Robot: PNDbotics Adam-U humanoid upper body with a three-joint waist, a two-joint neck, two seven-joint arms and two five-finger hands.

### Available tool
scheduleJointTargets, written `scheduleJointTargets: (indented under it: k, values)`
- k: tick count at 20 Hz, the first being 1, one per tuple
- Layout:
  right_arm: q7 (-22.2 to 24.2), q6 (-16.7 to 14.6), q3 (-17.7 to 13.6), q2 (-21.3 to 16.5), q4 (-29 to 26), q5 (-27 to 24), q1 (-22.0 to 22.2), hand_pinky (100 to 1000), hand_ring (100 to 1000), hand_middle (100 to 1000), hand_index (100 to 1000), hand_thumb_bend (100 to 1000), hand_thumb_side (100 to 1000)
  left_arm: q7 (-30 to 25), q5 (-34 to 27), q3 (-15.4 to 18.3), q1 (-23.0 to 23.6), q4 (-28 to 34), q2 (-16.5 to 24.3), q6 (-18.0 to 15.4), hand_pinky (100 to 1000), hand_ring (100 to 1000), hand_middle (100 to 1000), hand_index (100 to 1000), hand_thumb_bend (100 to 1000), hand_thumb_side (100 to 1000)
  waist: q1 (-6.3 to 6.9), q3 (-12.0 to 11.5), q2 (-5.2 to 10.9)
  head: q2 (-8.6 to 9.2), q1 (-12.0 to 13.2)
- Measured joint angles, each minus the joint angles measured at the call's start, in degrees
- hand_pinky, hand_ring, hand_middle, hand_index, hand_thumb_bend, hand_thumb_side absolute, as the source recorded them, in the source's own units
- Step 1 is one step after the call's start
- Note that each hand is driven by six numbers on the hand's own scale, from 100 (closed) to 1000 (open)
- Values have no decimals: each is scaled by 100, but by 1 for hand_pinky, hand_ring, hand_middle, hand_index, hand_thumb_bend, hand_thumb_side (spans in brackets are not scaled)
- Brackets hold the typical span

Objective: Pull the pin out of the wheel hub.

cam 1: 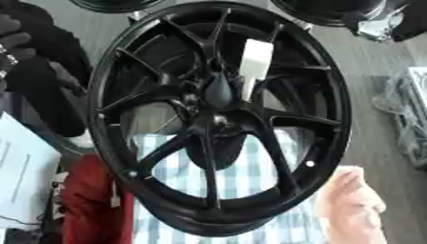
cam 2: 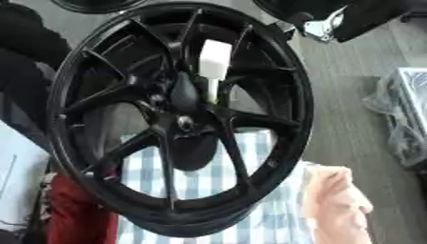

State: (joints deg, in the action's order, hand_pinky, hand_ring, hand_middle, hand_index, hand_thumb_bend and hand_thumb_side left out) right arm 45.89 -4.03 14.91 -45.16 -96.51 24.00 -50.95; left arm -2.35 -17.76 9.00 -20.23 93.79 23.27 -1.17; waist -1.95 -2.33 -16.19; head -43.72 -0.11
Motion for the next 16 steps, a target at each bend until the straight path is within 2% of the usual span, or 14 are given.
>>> scheduleJointTargets:
  k: [6, 9, 16]
  values:
    - [-374, 121, 117, 118, -3, -62, -1, 817, 804, 775, 878, 100, 604, 18, 0, 5, 10, -23, 39, -11, 758, 773, 749, 787, 222, 793, -35, -117, 10, -2, -68]
    - [-445, 186, 177, 182, -30, -67, 0, 808, 797, 768, 877, 100, 623, 31, 0, 19, 64, -25, 77, -21, 758, 773, 749, 787, 221, 794, -49, -213, 12, -3, -149]
    - [-512, 283, 286, 239, -273, -218, 60, 797, 784, 751, 876, 100, 649, 94, 5, 76, 165, -64, 147, -47, 758, 773, 748, 787, 219, 803, -78, -270, 15, -4, -234]
